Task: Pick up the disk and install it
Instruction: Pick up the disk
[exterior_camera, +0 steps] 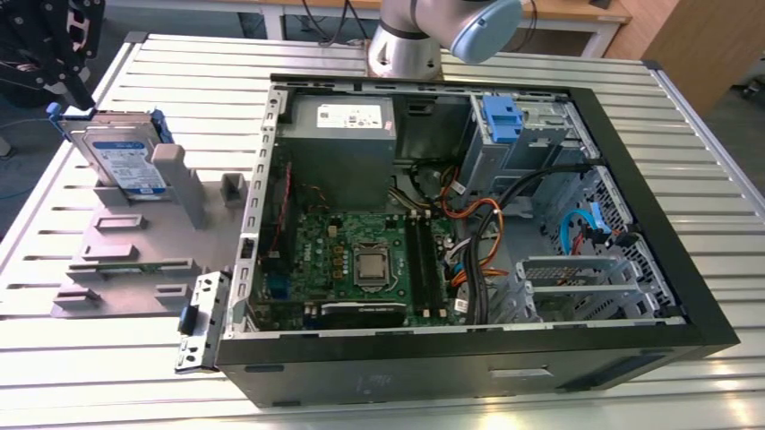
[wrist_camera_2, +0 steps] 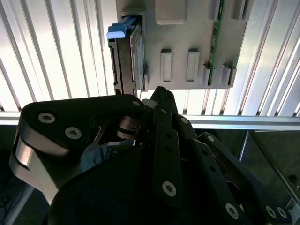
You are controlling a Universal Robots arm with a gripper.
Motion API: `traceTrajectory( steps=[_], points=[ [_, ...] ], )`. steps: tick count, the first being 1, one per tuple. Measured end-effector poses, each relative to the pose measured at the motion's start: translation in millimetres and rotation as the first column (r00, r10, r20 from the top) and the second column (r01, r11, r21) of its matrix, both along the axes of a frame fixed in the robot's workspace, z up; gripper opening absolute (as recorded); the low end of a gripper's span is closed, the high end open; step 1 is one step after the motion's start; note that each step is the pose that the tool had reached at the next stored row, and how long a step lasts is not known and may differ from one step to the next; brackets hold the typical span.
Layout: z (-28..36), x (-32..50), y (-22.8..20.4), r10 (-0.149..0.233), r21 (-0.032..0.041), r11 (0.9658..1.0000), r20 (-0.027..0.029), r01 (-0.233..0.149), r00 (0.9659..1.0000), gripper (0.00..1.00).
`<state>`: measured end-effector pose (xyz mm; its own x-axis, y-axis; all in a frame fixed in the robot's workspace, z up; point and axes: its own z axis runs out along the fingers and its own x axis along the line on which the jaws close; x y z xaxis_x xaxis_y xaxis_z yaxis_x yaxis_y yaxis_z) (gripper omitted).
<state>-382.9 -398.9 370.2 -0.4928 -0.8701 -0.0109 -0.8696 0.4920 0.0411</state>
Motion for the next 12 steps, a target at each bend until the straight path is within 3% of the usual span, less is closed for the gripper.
traceTrajectory(
  steps=[12],
  points=[
    [0.0, 0.0, 0.0, 0.013, 0.0000, 0.9999, -0.0001, -0.013, 0.9999, 0.11]
  ],
)
